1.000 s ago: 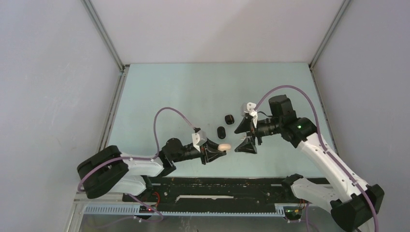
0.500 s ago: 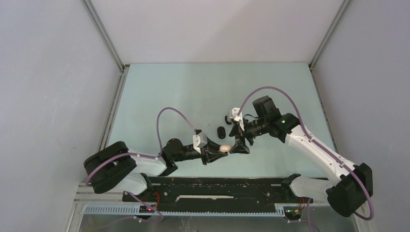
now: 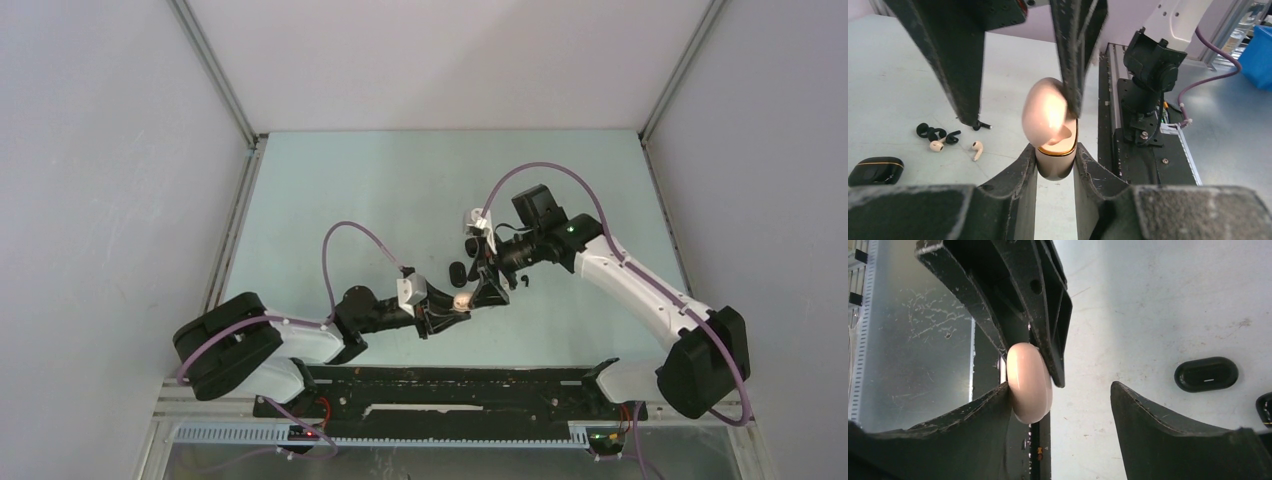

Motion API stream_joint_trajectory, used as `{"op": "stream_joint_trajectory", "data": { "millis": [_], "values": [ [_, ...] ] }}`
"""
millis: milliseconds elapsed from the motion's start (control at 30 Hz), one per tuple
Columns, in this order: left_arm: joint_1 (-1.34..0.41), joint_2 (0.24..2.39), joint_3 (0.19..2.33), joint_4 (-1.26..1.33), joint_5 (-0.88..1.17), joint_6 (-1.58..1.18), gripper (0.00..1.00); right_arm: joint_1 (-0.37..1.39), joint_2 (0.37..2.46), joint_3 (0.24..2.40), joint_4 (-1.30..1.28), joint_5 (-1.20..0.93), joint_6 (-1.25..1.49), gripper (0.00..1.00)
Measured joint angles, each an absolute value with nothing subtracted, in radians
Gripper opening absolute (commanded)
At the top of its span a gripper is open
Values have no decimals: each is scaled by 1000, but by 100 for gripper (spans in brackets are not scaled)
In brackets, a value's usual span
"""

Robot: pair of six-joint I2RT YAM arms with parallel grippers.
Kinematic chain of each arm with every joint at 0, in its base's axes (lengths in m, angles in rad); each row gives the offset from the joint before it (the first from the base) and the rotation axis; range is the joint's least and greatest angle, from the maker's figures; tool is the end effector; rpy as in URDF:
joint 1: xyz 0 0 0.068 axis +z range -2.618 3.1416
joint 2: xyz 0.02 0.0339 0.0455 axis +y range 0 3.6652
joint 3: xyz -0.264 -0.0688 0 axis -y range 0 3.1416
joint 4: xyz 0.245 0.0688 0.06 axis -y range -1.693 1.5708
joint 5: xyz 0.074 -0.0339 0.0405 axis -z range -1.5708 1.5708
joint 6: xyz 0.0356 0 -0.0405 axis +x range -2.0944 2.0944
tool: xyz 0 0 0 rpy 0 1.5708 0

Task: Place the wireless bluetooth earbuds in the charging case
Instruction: Open the charging case, then pick up the earbud from the center of the board.

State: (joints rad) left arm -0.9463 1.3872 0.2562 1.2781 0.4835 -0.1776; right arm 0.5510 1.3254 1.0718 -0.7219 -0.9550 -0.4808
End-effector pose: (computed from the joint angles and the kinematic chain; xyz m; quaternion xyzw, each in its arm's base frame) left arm 0.1238 -0.2001 0.1924 0.4059 0.5200 -0.5240 0.5388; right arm 0.2072 0.1615 0.2879 -0.5361 0.6721 0.4482 0.2449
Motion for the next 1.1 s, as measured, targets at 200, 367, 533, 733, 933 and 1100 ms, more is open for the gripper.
{"op": "stream_joint_trajectory", "data": {
  "millis": [200, 367, 533, 733, 933, 1100],
  "values": [
    [-955, 1390, 256, 1277, 513, -175, 0, 532, 1331, 1111, -717, -972, -455, 73],
    [-955, 1399, 256, 1277, 526, -175, 0, 507, 1330, 1121, -710, -976, -440, 73],
    [-955, 1414, 256, 1277, 525, -178, 0, 482, 1305, 1121, -720, -1002, -437, 74],
    [-949, 1422, 256, 1277, 498, -185, 0, 377, 1219, 1129, -720, -991, -425, 47],
    [-923, 1399, 242, 1277, 427, -194, 0, 284, 1247, 1029, -574, -757, -308, 43],
    [-900, 1346, 195, 1277, 363, -194, 0, 281, 1422, 994, -552, -543, -217, 51]
  ]
}}
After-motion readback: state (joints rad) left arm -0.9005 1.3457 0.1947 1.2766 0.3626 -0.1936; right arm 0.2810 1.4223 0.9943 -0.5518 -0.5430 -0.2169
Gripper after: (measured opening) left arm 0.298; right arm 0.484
